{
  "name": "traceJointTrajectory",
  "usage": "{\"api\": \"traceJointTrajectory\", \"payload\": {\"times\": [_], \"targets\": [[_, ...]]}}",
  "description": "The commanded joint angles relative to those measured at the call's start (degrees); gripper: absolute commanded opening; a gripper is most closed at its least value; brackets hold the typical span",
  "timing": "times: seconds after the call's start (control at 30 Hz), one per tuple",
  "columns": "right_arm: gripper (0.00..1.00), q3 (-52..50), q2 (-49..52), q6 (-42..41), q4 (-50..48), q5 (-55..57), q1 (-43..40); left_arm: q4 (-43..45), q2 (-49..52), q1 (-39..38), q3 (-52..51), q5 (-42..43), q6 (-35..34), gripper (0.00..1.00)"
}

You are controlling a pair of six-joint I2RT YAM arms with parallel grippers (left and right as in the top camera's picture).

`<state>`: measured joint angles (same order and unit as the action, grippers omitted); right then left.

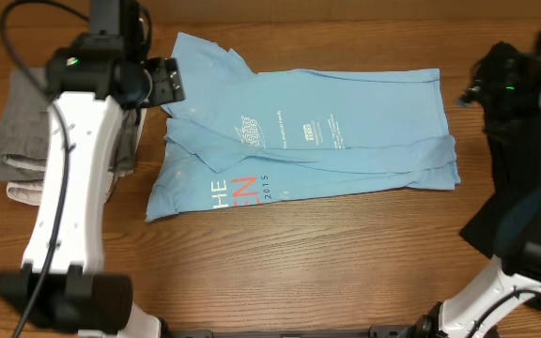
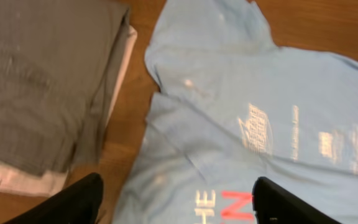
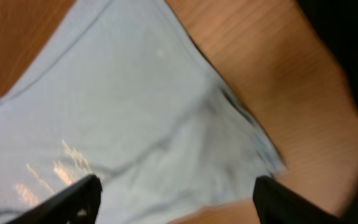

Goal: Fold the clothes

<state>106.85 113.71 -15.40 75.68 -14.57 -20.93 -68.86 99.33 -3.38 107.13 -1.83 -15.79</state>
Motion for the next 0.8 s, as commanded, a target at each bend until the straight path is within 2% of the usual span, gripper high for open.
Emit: {"api": "traceJointTrajectory", "payload": {"times": [0.0,0.07,0.1,0.17,0.2,0.33,0.47,0.57,0.77], "targets": [[0.72,2.8,-3.7,3.7,6.6,-0.7,-1.9,-6.3,-3.3,-0.9,1.0,8.8,0.4,0.45],[0.55,2.0,-3.5,3.7,10.8,0.2,-2.0,-9.6,-3.0,-1.5,-0.7,11.6,0.1,0.04],[0.42,1.4,-3.5,3.7,11.7,0.1,-2.0,-10.7,-2.7,-1.9,-1.9,12.0,-0.4,0.04],[0.1,-0.4,-3.5,3.7,12.6,0.6,-2.0,-11.7,-2.3,-2.9,-5.4,11.9,-0.5,0.04],[0.04,-2.6,-3.5,3.6,12.5,1.9,-2.0,-10.8,-2.0,-3.8,-10.1,11.7,-1.0,0.04],[0.04,-8.2,-3.6,3.2,11.6,3.9,-2.2,-6.7,-1.9,-4.4,-20.2,11.8,-1.7,0.04],[0.04,-15.3,-3.5,3.2,7.2,4.0,-2.1,1.2,-1.9,-3.9,-29.2,11.8,-2.5,0.04],[0.04,-22.4,-3.4,3.2,-0.1,4.0,-2.1,7.8,-1.9,-3.8,-33.1,11.3,-2.5,0.04],[0.04,-30.4,-3.4,1.7,-12.0,2.5,-2.1,13.4,-1.9,-3.8,-35.5,6.2,-4.2,0.04]]}}
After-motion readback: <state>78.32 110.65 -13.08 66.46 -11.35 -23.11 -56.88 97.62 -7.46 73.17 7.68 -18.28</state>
